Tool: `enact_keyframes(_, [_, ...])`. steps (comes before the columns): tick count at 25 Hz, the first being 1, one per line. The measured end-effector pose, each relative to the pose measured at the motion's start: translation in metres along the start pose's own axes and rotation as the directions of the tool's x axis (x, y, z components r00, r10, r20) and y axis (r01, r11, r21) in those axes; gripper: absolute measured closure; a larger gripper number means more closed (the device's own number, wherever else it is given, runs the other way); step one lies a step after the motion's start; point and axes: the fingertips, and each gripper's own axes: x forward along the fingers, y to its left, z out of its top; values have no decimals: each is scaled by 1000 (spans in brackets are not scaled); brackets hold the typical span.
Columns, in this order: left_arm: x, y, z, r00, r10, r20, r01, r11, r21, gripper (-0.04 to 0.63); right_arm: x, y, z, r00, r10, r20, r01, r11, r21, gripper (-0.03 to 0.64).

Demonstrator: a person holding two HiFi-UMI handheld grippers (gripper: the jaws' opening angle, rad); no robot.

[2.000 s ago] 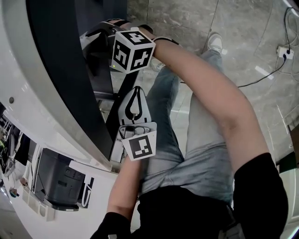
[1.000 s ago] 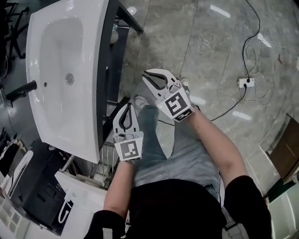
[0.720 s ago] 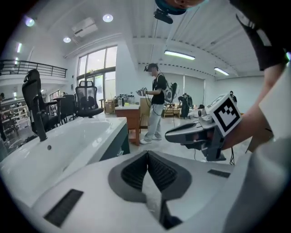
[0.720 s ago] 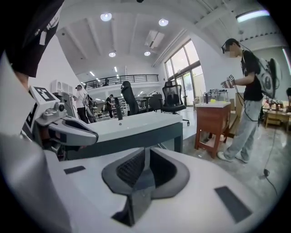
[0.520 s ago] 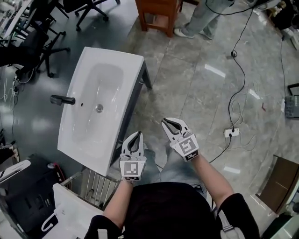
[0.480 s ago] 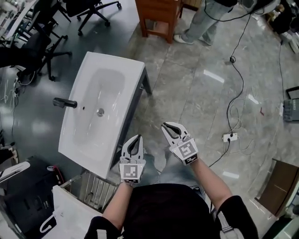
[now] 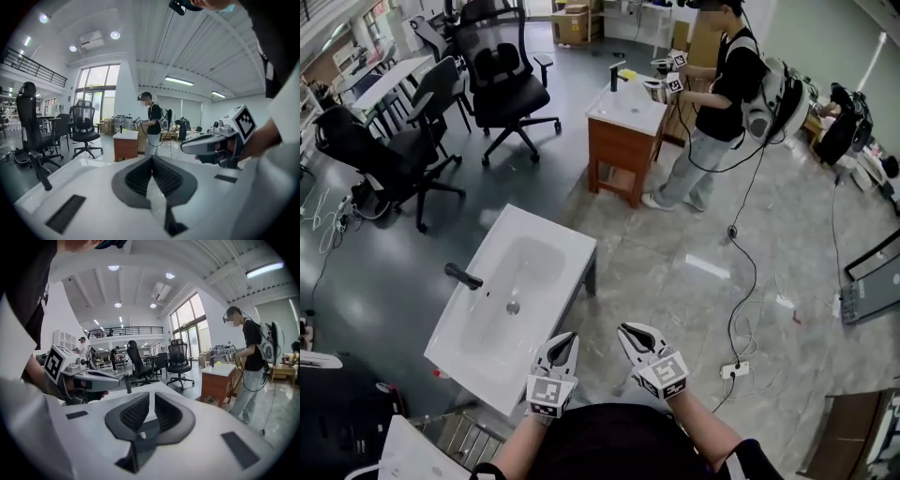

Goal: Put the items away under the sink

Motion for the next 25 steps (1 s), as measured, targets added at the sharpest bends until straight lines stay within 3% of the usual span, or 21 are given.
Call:
enact_keyframes(9, [-16,6,76,996,-46,75,48,998,-33,572,-18,16,82,998,2,59,0,999,-47,563])
enact_keyframes(13, [-23,10,99,991,-65,114,69,997,-34,572,-22,24,105,994,11,108,-9,1000,-15,563])
enact_keyframes(25, [-36,22,125,984,-64,168,74,996,-51,572,-23,35,121,992,-17,128,23,999,-46,565])
